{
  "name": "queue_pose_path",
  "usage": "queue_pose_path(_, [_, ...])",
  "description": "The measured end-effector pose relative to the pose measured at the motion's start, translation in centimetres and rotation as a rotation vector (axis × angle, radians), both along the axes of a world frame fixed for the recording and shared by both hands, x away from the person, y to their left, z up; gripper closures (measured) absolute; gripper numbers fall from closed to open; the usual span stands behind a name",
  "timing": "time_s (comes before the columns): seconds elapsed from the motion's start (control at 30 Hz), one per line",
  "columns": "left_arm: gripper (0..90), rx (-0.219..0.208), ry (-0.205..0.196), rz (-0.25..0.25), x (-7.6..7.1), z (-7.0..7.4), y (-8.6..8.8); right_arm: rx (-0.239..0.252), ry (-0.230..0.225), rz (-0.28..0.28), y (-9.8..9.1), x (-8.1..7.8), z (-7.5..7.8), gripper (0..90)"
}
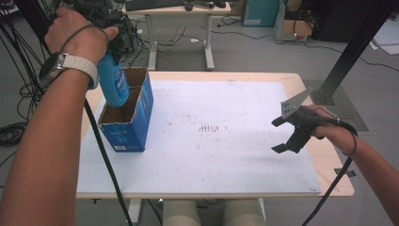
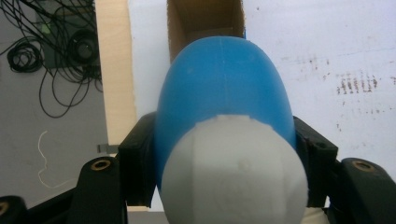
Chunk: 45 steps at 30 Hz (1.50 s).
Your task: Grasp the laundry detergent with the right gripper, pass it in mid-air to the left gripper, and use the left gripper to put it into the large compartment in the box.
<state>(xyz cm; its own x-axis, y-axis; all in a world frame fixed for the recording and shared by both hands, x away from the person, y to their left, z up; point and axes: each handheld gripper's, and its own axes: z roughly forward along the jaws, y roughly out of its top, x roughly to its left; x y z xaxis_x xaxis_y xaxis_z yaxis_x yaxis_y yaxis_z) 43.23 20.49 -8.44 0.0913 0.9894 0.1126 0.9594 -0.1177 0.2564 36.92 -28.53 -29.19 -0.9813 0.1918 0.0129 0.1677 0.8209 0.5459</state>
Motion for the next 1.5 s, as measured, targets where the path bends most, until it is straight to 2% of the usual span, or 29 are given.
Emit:
queue_pose_path(0.33, [37.5, -0.005, 0.007, 0.000, 0.5, -2.9, 0.6, 0.004, 0.005, -0.008, -0.1, 0.0, -0.3, 3.2])
queue_pose_path(0.57, [37.5, 0.010, 0.017, -0.006, 0.9, -5.2, 0.6, 0.003, 0.005, -0.006, -0.2, 0.1, -0.4, 3.3])
queue_pose_path(0.6, [37.5, 0.008, 0.014, -0.006, 1.0, -5.6, 0.7, 0.008, 0.000, -0.011, -0.2, 0.1, -0.5, 3.3])
queue_pose_path(0.63, [37.5, 0.005, 0.017, -0.007, 1.0, -5.9, 0.7, 0.037, -0.003, -0.025, -0.2, 0.0, -0.7, 3.2])
queue_pose_path(0.67, [37.5, 0.004, 0.020, -0.008, 1.1, -6.3, 0.7, 0.038, -0.003, -0.027, -0.2, 0.0, -0.7, 3.2])
queue_pose_path(1.13, [37.5, 0.007, 0.026, -0.005, 1.6, -11.3, 0.8, 0.036, 0.005, -0.039, -0.5, -0.1, -0.9, 3.2])
queue_pose_path(1.37, [37.5, 0.013, 0.051, -0.011, 1.7, -13.2, 1.1, 0.042, 0.008, -0.050, -0.8, -0.2, -1.0, 3.2])
queue_pose_path(1.43, [37.5, 0.010, 0.039, -0.002, 1.7, -13.8, 1.1, 0.042, 0.008, -0.049, -0.8, -0.2, -1.0, 3.2])
queue_pose_path(1.5, [37.5, 0.017, 0.049, -0.006, 1.6, -14.3, 1.1, 0.042, 0.007, -0.048, -0.9, -0.2, -1.0, 3.2])
